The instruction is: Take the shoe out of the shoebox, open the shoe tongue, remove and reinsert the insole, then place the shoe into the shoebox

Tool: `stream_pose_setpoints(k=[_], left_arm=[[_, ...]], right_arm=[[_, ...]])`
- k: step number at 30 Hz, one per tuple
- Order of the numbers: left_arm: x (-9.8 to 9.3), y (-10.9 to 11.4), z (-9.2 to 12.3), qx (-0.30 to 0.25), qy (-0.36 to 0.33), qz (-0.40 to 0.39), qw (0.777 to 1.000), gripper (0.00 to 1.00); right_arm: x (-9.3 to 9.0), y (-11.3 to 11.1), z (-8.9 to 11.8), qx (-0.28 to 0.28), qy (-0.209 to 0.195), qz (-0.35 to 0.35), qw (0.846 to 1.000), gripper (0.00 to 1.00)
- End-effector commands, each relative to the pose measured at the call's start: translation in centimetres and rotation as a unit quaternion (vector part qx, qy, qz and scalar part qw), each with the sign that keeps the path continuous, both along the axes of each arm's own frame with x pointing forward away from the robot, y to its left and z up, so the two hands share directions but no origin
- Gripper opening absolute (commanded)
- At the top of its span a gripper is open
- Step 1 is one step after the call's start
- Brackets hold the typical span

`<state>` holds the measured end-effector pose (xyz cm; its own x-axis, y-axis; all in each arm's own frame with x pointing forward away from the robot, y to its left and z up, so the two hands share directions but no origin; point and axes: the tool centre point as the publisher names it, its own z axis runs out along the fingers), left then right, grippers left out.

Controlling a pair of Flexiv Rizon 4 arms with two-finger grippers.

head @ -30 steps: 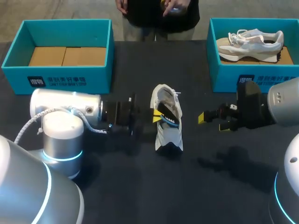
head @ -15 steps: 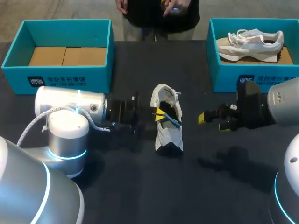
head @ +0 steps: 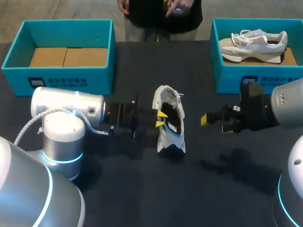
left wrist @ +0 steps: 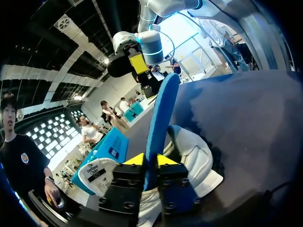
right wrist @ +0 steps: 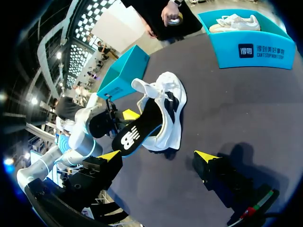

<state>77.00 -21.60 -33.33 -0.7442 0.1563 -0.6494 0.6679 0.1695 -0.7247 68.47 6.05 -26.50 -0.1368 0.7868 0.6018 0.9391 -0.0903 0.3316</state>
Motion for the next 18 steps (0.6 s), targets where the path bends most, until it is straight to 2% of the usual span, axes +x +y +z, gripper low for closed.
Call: stream_pose_setpoints(k=[1,6,18], left_arm=[[0.1,-0.4,-0.2,0.009,0.004,-0.009,1.0,0.0],[0.0,-0.5,-0.5,0.014,0.003,-0.013,1.0,0.0],[1.6,0.0,-1.5,0.038,-0.02,0.009,0.999,0.0]], right_arm=[[-0.2,0.0,0.0,0.0,-0.001,-0.001,1.0,1.0],[-0.2,0.0,0.0,0.0,-0.001,-0.001,1.0,1.0],[-0.2,0.0,0.0,0.0,-0.001,-0.001,1.0,1.0]])
